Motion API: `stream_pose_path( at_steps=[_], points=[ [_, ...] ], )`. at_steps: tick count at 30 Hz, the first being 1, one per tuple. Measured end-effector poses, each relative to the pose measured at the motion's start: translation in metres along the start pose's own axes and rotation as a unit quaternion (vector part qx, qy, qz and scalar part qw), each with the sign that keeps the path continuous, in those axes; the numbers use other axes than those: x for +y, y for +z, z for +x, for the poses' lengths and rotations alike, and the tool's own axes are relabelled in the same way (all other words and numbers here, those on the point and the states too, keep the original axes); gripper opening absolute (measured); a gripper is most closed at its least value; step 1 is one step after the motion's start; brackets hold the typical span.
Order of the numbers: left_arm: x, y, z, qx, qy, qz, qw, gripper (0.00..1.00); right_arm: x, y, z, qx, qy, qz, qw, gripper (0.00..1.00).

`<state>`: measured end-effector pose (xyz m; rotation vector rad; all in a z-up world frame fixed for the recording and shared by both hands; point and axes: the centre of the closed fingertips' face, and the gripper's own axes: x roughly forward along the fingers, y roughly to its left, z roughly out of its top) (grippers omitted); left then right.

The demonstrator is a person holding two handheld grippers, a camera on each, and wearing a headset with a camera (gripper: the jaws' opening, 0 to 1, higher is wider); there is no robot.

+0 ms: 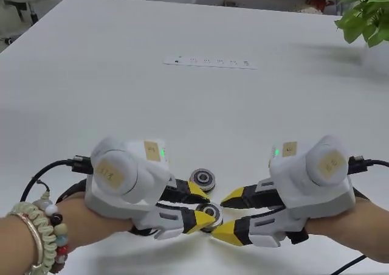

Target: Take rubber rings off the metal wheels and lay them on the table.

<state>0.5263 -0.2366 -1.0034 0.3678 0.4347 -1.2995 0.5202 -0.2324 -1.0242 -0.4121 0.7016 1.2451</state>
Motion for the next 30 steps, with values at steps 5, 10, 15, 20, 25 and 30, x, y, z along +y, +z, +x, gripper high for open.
stream_pose_path(
  at_steps=[5, 10, 15, 20, 25, 30],
  points=[
    [0.0002, -0.0009, 0.0008, 0.0, 0.001, 0.002, 1.0, 0.15, -0.0003, -0.0025, 0.0008, 0.001, 0.001, 0.0, 1.0, 0.25],
    [0.0012, -0.0009, 0.0007, -0.009, 0.004, -0.017, 0.9998, 0.15, 0.002, -0.0026, 0.0003, 0.001, 0.006, -0.005, 1.0, 0.22],
    [0.0006, -0.0008, 0.0, -0.01, 0.005, -0.019, 0.9998, 0.15, 0.002, -0.0035, -0.001, 0.004, 0.004, -0.006, 1.0, 0.21],
    [0.0001, -0.0011, -0.0007, -0.011, 0.007, -0.018, 0.9998, 0.14, -0.0007, -0.0049, -0.0057, 0.009, -0.001, 0.0, 1.0, 0.12],
    [-0.0001, -0.0013, -0.0009, -0.01, 0.008, -0.017, 0.9998, 0.14, -0.0004, -0.0054, -0.0051, 0.013, -0.004, -0.007, 0.9999, 0.1],
    [-0.0018, -0.0021, -0.0016, -0.006, 0.005, 0.011, 0.9999, 0.15, -0.0028, -0.0065, -0.0052, 0.017, -0.01, -0.004, 0.9998, 0.0]
  ],
)
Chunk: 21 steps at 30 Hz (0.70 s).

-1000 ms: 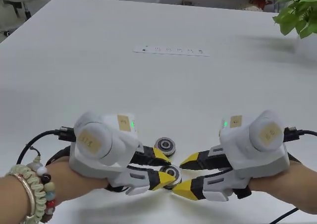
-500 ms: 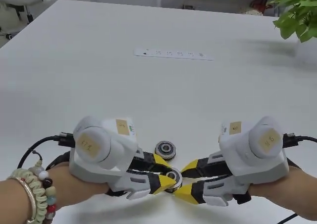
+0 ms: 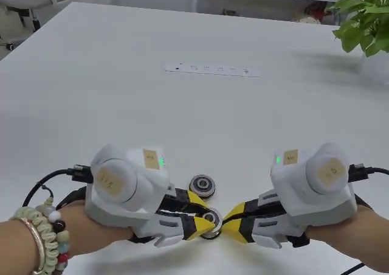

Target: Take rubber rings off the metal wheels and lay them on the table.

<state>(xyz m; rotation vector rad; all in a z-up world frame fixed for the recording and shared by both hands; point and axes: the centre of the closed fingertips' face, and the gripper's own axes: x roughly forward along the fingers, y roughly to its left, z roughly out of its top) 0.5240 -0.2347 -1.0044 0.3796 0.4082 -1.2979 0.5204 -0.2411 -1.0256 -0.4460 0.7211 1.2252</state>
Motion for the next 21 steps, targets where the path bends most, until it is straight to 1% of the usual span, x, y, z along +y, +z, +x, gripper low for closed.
stream_pose_path(
  at_steps=[1, 3, 4, 6, 7, 8, 10, 12, 14, 15, 16, 18, 21],
  points=[
    [-0.0003, 0.0001, 0.0001, 0.0, 0.0, -0.002, 1.0, 0.15, 0.0, 0.0001, 0.0003, 0.002, -0.001, 0.004, 1.0, 0.0],
    [-0.0001, 0.0002, 0.0001, -0.001, 0.001, -0.004, 1.0, 0.15, 0.0007, -0.0001, 0.0005, 0.003, -0.004, -0.008, 1.0, 0.0],
    [-0.0002, 0.0001, -0.0001, -0.001, 0.001, -0.003, 1.0, 0.15, 0.0004, -0.0001, 0.0006, 0.002, -0.004, -0.007, 1.0, 0.0],
    [-0.0001, 0.0001, -0.0002, -0.002, 0.001, -0.002, 1.0, 0.15, -0.0002, -0.0001, 0.0009, 0.003, -0.005, 0.004, 1.0, 0.0],
    [0.0, 0.0001, -0.0001, -0.003, 0.001, -0.002, 1.0, 0.15, 0.0001, -0.0003, 0.0012, 0.007, -0.009, 0.026, 0.9996, 0.0],
    [0.0, 0.0001, 0.0, -0.004, 0.001, -0.002, 1.0, 0.15, 0.0003, 0.0004, 0.0018, 0.009, -0.006, 0.021, 0.9997, 0.0],
    [0.0002, 0.0003, 0.0001, -0.004, 0.001, -0.003, 1.0, 0.15, -0.0002, 0.0005, 0.0019, 0.014, -0.009, 0.024, 0.9996, 0.0],
    [0.0002, 0.0003, 0.0001, -0.005, 0.001, -0.005, 1.0, 0.15, -0.0008, -0.0007, 0.0017, 0.02, -0.01, 0.055, 0.9982, 0.0],
    [0.0004, 0.0003, 0.0, -0.006, 0.002, -0.006, 1.0, 0.15, -0.0024, -0.0014, 0.0015, 0.017, -0.01, 0.08, 0.9966, 0.0],
    [0.0004, 0.0004, 0.0, -0.006, 0.002, -0.006, 1.0, 0.15, -0.0028, -0.0019, 0.0014, 0.015, -0.009, 0.099, 0.9949, 0.0],
    [0.0004, 0.0005, 0.0001, -0.006, 0.003, -0.006, 1.0, 0.15, -0.0035, -0.0022, 0.0012, 0.016, -0.009, 0.107, 0.9941, 0.0],
    [0.0005, 0.0007, 0.0003, -0.005, 0.003, -0.012, 0.9999, 0.15, -0.006, -0.0026, 0.0001, 0.016, -0.011, 0.11, 0.9938, 0.0],
    [0.0003, 0.0015, 0.001, -0.001, 0.007, -0.018, 0.9998, 0.15, -0.0074, -0.0028, -0.0019, 0.014, -0.012, 0.129, 0.9915, 0.0]
  ],
)
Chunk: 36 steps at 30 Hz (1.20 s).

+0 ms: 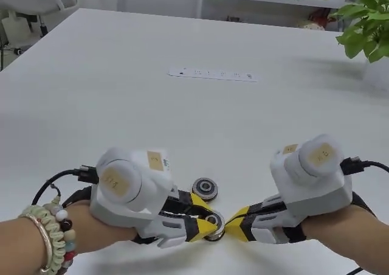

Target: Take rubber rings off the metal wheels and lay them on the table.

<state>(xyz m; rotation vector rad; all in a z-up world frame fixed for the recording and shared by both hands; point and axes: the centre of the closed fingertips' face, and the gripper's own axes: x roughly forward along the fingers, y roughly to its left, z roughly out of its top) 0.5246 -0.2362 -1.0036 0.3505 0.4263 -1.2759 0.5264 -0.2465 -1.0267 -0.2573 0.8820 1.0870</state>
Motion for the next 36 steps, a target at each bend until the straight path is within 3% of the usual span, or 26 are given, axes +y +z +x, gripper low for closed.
stream_pose_path(
  at_steps=[17, 23, 33, 36],
  points=[
    [-0.0001, -0.0009, -0.0008, 0.011, 0.001, -0.002, 0.9999, 0.14, -0.0031, 0.002, -0.0032, -0.017, 0.008, 0.064, 0.9977, 0.0],
    [0.0, -0.0014, -0.0011, 0.015, 0.003, 0.002, 0.9999, 0.14, -0.005, 0.0089, -0.0067, -0.04, 0.018, 0.101, 0.994, 0.0],
    [-0.0004, -0.0019, -0.0014, 0.023, 0.005, 0.021, 0.9995, 0.14, -0.0058, 0.0088, -0.006, -0.04, 0.015, 0.1, 0.9941, 0.0],
    [0.0009, -0.0017, -0.0012, 0.027, 0.009, 0.038, 0.9989, 0.15, -0.0067, 0.0092, -0.006, -0.04, 0.012, 0.099, 0.9942, 0.0]
  ],
)
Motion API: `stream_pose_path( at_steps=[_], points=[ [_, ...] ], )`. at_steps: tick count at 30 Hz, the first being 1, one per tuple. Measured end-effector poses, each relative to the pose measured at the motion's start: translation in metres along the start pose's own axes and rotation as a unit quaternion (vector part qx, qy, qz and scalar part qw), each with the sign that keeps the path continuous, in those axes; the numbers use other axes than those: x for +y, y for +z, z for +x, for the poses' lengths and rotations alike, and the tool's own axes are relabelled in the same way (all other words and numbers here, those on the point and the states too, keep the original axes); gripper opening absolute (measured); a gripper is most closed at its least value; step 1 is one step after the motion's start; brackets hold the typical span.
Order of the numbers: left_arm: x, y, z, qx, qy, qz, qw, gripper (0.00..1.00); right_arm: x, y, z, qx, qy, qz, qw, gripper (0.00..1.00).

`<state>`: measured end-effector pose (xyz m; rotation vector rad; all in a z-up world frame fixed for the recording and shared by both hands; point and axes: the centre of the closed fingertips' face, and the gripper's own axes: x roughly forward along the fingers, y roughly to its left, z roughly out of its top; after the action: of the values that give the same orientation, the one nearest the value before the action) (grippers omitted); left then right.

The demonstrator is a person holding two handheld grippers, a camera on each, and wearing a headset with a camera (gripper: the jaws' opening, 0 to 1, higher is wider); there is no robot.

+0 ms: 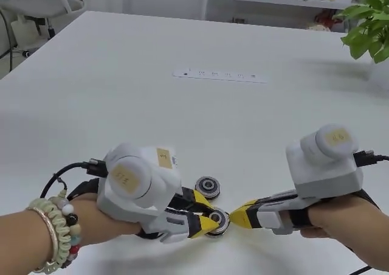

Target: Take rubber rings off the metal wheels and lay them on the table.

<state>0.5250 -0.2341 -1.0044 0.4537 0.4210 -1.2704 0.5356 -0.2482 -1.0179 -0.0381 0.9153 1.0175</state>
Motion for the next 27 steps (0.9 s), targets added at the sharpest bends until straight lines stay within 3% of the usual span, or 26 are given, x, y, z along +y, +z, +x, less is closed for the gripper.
stream_pose_path(
  at_steps=[8, 16, 20, 22, 27],
  points=[
    [0.007, -0.002, -0.002, 0.005, 0.012, -0.012, 0.9998, 0.12, -0.006, 0.004, -0.003, -0.008, -0.011, 0.006, 0.9999, 0.0],
    [0.007, -0.003, -0.003, 0.007, 0.013, -0.004, 0.9999, 0.11, -0.005, 0.007, -0.004, -0.016, -0.006, 0.017, 0.9997, 0.0],
    [0.017, -0.003, -0.002, 0.013, 0.036, 0.018, 0.9991, 0.02, -0.004, 0.007, -0.005, -0.018, -0.002, 0.025, 0.9995, 0.0],
    [0.017, -0.003, -0.001, 0.009, 0.034, -0.007, 0.9994, 0.02, -0.004, 0.007, -0.005, -0.018, -0.001, 0.027, 0.9995, 0.0],
    [0.016, -0.003, -0.002, 0.006, 0.033, -0.008, 0.9994, 0.02, -0.004, 0.007, -0.004, -0.021, 0.0, 0.031, 0.9993, 0.0]
  ],
)
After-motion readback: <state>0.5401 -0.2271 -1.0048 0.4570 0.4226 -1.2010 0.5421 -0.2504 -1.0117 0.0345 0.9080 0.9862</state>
